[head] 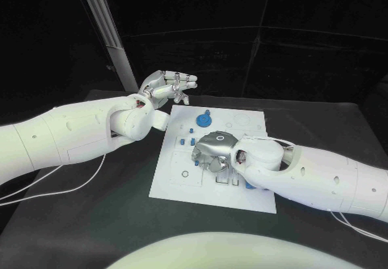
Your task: Assemble the parts on the task board
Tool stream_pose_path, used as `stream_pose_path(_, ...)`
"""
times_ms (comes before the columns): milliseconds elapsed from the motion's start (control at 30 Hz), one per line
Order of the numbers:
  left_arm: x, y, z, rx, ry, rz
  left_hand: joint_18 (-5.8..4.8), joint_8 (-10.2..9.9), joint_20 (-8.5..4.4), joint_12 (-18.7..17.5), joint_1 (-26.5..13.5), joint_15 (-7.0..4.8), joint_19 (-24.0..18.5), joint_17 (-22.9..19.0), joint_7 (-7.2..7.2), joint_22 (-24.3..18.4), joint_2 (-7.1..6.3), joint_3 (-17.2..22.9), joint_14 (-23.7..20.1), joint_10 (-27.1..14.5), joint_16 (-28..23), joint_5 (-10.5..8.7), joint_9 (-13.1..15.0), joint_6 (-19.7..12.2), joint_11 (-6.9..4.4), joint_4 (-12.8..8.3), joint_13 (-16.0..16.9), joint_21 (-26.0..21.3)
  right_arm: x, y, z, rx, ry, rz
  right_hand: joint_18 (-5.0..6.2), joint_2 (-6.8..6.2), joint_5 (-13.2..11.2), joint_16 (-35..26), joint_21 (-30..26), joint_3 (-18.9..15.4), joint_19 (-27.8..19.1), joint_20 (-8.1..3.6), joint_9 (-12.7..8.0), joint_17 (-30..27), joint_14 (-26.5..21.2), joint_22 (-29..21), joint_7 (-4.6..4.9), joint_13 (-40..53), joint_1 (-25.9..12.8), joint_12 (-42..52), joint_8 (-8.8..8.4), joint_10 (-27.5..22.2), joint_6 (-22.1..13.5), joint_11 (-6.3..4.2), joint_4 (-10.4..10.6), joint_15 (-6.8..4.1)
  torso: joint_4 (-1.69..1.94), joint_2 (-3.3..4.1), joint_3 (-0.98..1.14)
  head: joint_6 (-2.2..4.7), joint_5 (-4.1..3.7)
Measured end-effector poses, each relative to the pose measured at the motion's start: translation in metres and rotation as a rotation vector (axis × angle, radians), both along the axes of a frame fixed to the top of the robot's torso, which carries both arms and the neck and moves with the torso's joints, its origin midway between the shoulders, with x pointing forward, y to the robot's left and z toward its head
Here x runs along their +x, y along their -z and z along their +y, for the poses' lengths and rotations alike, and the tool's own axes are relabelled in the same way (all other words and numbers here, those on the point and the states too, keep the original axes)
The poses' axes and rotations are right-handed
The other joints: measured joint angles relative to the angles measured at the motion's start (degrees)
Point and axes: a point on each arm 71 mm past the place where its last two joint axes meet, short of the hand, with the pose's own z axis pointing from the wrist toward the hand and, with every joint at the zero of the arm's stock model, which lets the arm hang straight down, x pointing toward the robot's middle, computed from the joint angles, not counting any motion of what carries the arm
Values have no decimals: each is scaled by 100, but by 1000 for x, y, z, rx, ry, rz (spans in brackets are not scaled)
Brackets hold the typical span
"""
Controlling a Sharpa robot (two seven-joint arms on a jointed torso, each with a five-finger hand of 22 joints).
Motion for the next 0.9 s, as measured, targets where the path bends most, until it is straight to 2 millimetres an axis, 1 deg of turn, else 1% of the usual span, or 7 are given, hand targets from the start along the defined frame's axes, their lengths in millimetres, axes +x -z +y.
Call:
stream_pose_path(133,0,0,1,0,1,2,0,0,0,0,0,0,0,0,0,0,0,0,0,0,0,0,0,0,0,0,0,0,-3,-5,-10,44,9,-15,0,-23,50,0,0,-66,0,0,8,-27,0,13,0,9,-23,46,0,0,0,0,12,0,0,-1,4,8,-2)
stream_pose_path(267,0,0,2,1,1,4,0,0,0,0,0,0,0,0,0,0,0,0,0,0,0,0,0,0,0,0,1,0,-6,-13,-28,93,31,-27,0,-30,52,0,0,-100,0,0,16,-37,0,27,0,8,-30,80,0,0,0,0,15,0,-4,-8,5,55,-29)
stream_pose_path(467,0,1,3,1,2,7,0,0,0,0,0,0,0,-13,0,1,0,0,0,0,0,0,0,0,0,0,1,0,9,-38,-64,125,118,-64,0,-139,52,-58,-64,-329,-24,2,12,-145,0,-78,-6,8,-138,83,-1,-41,-118,-12,52,0,-10,-14,-3,143,-124)
stream_pose_path(567,0,1,4,2,3,8,0,0,0,0,0,0,0,-13,0,1,0,0,0,0,0,0,0,0,0,0,1,0,18,-45,-82,113,173,-73,5,-252,52,-508,-527,-863,-359,9,-1,-700,-158,-734,-53,14,-311,83,-1,-344,-631,-30,208,30,-20,-15,-5,182,-157)
stream_pose_path(667,0,1,3,1,6,9,0,0,0,0,0,0,0,-13,0,1,0,0,0,0,0,0,0,0,0,0,1,0,24,-47,-96,91,224,-73,93,-170,80,-696,-699,-1604,-388,1,14,-989,-210,-903,-77,29,-228,191,-1,-509,-773,-46,406,37,-24,-17,-7,215,-188)
stream_pose_path(800,0,1,2,1,10,11,0,0,0,0,0,0,0,-13,0,1,0,0,0,0,0,0,0,0,0,0,1,0,29,-46,-105,64,262,-65,93,-50,80,-696,-766,-2075,-361,-26,19,-1088,-227,-966,-77,29,16,337,-1,-575,-773,-62,574,20,-27,-16,-7,238,-202)
stream_pose_path(900,0,1,1,0,13,11,0,0,0,0,0,0,0,-13,0,-2,0,0,0,0,0,0,0,0,0,0,1,0,31,-45,-107,47,277,-58,93,22,113,-696,-777,-2188,-332,-11,27,-1100,-226,-988,-90,29,121,413,-1,-584,-760,-72,633,19,-21,-15,-9,246,-209)
